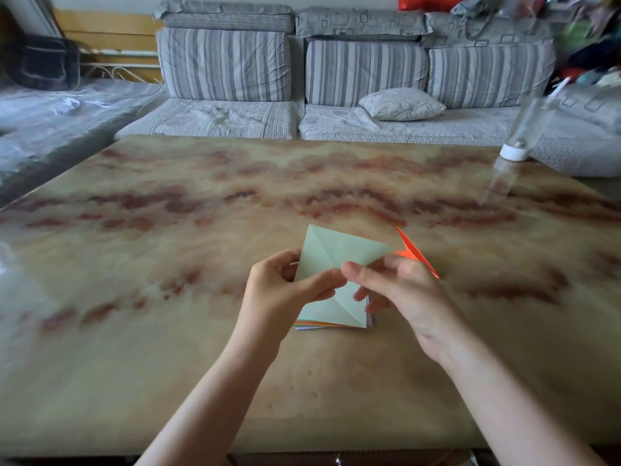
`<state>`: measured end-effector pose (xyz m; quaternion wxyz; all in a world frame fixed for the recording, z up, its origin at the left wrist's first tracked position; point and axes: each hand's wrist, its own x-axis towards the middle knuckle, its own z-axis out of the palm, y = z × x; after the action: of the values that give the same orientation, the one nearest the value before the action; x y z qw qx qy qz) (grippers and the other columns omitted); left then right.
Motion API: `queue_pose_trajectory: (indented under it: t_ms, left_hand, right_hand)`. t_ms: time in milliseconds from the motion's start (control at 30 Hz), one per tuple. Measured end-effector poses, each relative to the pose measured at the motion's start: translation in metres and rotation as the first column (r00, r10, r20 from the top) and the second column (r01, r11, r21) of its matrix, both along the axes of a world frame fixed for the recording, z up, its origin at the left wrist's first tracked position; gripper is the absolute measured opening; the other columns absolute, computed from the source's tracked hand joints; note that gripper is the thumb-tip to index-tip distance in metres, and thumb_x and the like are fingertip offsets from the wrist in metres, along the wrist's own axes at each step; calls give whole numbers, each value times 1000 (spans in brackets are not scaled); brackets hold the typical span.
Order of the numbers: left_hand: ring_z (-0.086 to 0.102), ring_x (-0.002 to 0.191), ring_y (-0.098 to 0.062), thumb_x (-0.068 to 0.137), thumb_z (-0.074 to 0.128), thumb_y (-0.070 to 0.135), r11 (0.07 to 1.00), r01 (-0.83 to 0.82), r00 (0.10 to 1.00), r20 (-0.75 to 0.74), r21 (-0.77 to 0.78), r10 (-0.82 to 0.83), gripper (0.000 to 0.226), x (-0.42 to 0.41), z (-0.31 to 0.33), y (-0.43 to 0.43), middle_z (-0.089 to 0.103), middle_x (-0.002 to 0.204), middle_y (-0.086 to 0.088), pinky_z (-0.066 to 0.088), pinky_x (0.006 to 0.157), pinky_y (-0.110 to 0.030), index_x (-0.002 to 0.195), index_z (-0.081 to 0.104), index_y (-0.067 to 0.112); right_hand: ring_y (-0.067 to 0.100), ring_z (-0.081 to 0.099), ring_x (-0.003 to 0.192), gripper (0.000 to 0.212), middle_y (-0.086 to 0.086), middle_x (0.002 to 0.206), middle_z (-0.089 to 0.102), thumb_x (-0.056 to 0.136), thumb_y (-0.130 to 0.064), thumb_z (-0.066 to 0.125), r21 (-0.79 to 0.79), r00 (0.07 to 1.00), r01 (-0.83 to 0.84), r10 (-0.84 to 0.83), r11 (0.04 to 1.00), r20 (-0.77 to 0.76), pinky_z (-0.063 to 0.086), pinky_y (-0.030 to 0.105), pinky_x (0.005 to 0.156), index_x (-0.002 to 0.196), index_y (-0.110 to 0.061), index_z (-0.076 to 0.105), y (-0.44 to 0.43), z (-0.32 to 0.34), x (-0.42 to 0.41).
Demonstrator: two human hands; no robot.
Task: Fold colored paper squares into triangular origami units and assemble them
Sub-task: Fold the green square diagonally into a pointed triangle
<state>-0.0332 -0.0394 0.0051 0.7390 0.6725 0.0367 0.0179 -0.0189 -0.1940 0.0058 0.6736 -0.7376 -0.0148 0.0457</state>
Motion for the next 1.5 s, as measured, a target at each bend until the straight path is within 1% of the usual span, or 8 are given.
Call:
queue_pose_trajectory:
  t_ms: [133,233,433,867,1100,1267,1367,1500]
  left_hand:
    - [72,69,-14,71,80,11,999,-45,999,1,-27,45,19,-2,-1,-4,75,79,-5,54,61,-17,88,71,7]
    - [72,71,-14,68,81,14,998,-55,998,17,-25,55,23,-4,1,-6,75,79,-4,53,61,-16,87,71,6]
    - [72,69,-12,70,80,11,996,-79,996,40,-32,81,20,-4,3,-7,75,76,-3,51,59,-15,87,71,6]
    - [70,65,-10,73,77,3,993,-115,991,63,-39,117,15,-5,-1,-5,75,73,-5,51,59,-14,86,70,4]
    - [72,69,-14,71,78,5,993,-120,991,52,-1,120,15,-5,-5,-6,75,76,-5,58,69,-23,83,70,8]
    - [71,70,-15,72,77,3,995,-102,993,60,-15,102,14,-7,-3,-8,75,76,-7,55,63,-19,84,70,6]
    - [71,67,-14,71,79,7,997,-75,996,48,-10,75,17,-8,-2,-10,75,77,-6,51,59,-15,86,71,8]
    - [71,67,-13,72,79,9,999,-47,998,50,3,47,22,-8,-1,-10,75,78,-7,53,60,-16,92,70,8]
  right_hand:
    - [12,51,55,37,-3,56,59,55,-36,77,46,1000,4,-4,999,-8,44,23,57,74,-5,68,4,-5,-1]
    - [10,46,55,37,1,59,56,54,-32,77,151,1000,19,-15,988,-26,41,17,50,75,-3,70,6,-5,-1]
    - [9,49,53,6,-3,64,63,67,-19,74,293,998,55,-42,954,-51,39,19,50,63,-15,70,10,-5,-2]
    - [5,54,47,10,0,68,66,83,-8,64,461,972,234,-218,856,-89,38,15,42,76,-14,67,4,1,4]
    - [7,56,49,10,-1,72,65,85,-14,62,477,966,256,-233,841,-109,42,16,43,79,-16,70,-1,-4,7]
    - [14,57,56,33,1,72,63,67,-47,69,351,991,105,-67,930,-119,42,22,47,76,-16,67,7,-2,-3]
    - [13,55,58,37,4,67,63,59,-42,75,195,995,86,-74,977,-69,42,23,50,71,-9,63,15,-4,-6]
    - [12,47,55,16,-5,56,59,69,-19,77,220,990,137,-128,966,-52,40,20,48,69,-9,66,16,-6,-4]
